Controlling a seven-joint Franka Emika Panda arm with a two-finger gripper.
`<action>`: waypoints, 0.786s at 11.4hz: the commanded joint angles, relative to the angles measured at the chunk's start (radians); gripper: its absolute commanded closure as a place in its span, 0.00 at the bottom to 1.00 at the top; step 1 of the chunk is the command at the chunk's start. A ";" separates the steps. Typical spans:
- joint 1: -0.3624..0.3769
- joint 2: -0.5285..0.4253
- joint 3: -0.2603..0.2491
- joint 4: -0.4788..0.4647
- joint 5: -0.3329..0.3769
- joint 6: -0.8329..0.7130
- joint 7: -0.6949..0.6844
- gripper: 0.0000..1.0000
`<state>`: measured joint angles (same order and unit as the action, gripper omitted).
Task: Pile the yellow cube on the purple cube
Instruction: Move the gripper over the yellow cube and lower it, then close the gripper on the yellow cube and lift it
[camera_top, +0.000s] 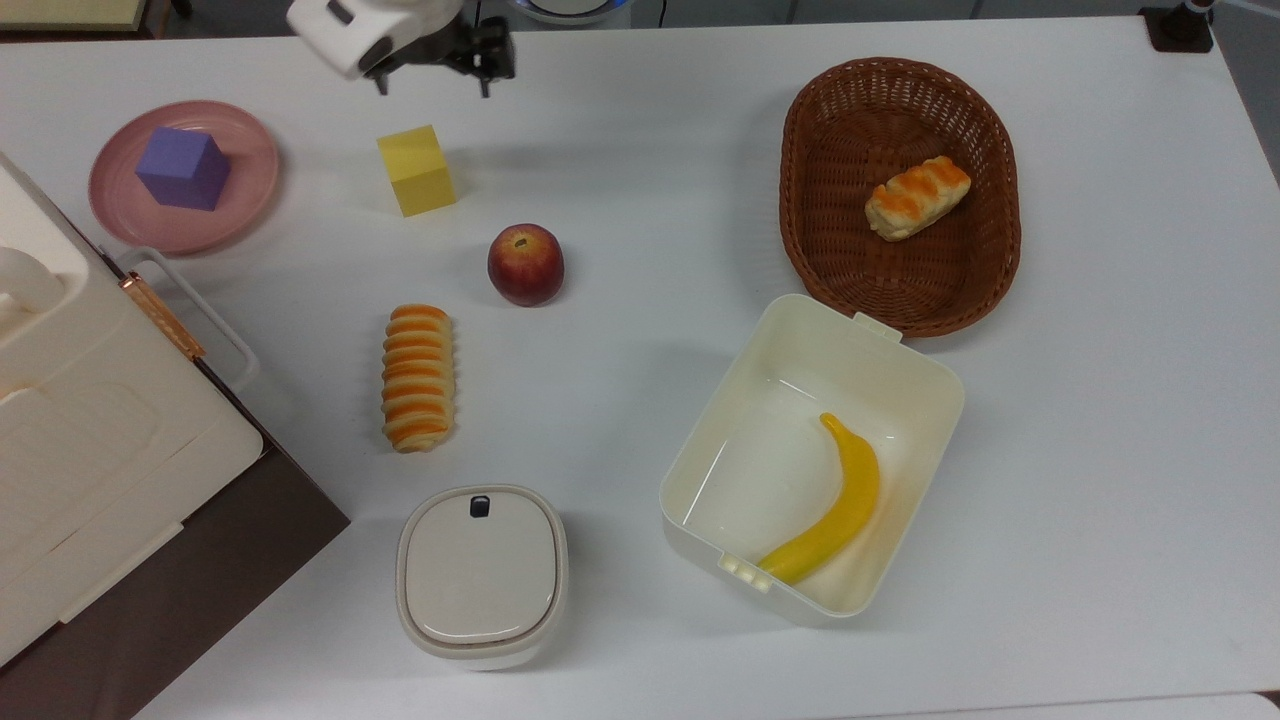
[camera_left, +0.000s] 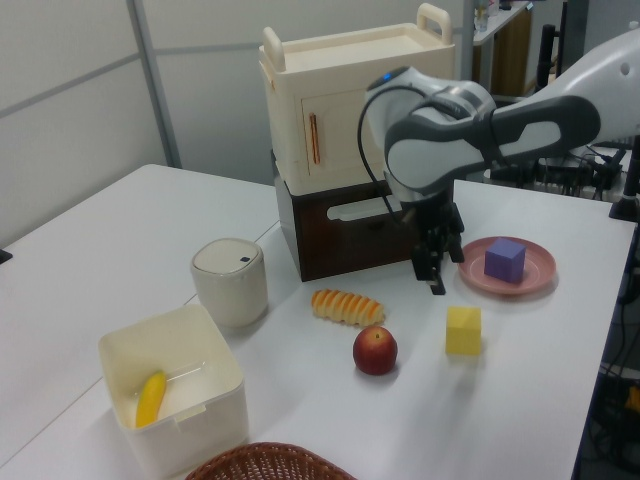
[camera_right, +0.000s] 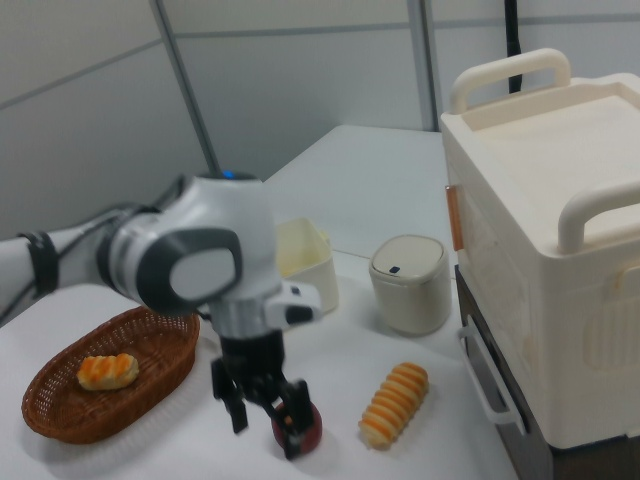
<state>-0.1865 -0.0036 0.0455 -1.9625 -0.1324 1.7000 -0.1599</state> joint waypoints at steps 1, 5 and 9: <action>-0.059 0.036 -0.001 -0.082 -0.045 0.116 -0.152 0.00; -0.114 0.151 -0.001 -0.081 -0.085 0.124 -0.314 0.00; -0.117 0.180 0.002 -0.081 -0.081 0.144 -0.345 0.00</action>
<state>-0.3019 0.1863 0.0460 -2.0314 -0.2025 1.8142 -0.4752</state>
